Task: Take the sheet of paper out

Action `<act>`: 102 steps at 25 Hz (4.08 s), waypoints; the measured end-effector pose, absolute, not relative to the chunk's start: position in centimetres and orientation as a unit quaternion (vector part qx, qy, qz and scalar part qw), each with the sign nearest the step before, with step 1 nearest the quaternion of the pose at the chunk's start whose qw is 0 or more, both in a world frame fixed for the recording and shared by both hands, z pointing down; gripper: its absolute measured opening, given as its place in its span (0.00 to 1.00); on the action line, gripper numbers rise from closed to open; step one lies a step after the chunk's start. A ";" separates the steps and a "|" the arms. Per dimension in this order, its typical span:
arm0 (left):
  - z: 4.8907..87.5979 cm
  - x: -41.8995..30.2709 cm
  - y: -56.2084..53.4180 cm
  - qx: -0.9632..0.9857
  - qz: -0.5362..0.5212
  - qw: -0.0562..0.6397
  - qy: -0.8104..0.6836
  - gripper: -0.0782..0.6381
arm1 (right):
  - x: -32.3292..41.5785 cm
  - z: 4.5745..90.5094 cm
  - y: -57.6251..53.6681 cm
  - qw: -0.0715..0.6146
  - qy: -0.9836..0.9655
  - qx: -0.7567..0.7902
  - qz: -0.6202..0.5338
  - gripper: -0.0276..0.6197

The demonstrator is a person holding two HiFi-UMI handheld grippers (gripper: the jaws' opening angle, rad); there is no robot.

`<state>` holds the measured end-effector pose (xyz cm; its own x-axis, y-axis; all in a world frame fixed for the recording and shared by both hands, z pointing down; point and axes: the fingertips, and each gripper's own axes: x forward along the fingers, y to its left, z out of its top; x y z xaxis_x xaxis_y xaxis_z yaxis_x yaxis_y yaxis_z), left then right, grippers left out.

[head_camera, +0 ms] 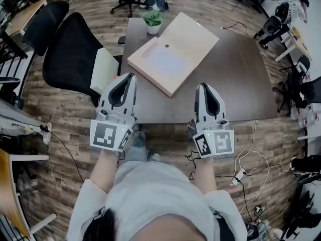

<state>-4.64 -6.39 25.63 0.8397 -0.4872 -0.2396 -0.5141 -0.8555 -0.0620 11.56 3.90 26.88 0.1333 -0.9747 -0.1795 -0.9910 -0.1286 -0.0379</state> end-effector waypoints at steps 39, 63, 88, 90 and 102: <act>29.3 2.7 -23.8 -0.982 0.086 0.033 0.162 0.12 | 19.2 32.4 -13.3 0.050 0.594 -0.802 -0.047 0.07; 31.9 3.5 -25.1 -0.953 0.046 0.008 0.299 0.12 | 26.6 45.8 -22.0 -0.111 0.720 -0.640 -0.245 0.07; 34.0 4.1 -24.4 -0.903 0.002 0.019 0.428 0.12 | 30.7 59.5 -24.9 -0.282 0.768 -0.367 -0.443 0.27; 34.1 4.2 -24.6 -0.902 -0.001 0.019 0.431 0.12 | 31.3 60.6 -25.0 -0.301 0.762 -0.359 -0.448 0.27; 35.2 4.1 -25.6 -0.892 -0.015 0.013 0.451 0.12 | 32.0 64.7 -24.7 -0.339 0.741 -0.305 -0.492 0.30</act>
